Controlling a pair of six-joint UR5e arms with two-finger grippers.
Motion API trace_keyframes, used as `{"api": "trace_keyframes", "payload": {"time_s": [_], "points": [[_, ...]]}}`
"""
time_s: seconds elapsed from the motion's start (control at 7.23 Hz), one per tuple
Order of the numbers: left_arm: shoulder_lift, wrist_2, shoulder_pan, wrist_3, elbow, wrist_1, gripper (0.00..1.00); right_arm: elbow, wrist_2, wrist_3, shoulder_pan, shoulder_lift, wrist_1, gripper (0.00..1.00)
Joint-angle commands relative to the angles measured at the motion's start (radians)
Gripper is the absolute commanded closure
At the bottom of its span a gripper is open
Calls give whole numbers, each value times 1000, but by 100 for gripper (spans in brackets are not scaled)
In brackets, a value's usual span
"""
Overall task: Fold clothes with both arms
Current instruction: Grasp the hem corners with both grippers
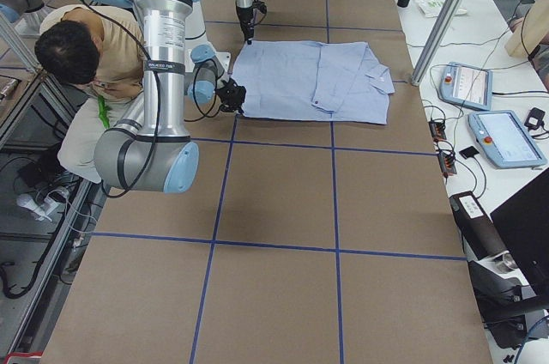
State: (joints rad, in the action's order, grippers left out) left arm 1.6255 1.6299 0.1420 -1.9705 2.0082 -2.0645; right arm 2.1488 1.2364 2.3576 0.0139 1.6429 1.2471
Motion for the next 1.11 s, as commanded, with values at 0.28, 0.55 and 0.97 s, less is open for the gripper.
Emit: {"api": "trace_keyframes", "payload": {"time_s": [0.28,0.55,0.97], "points": [[-7,4,5,-4,36,24,100,-1,0,0,0,-2,0,100],[-25,10,8,-2,114,76,100,8,-2,2,0,-2,0,100],[-130,7,11,-5,177,72,100,86,29,8,-12,0,3,100]]}}
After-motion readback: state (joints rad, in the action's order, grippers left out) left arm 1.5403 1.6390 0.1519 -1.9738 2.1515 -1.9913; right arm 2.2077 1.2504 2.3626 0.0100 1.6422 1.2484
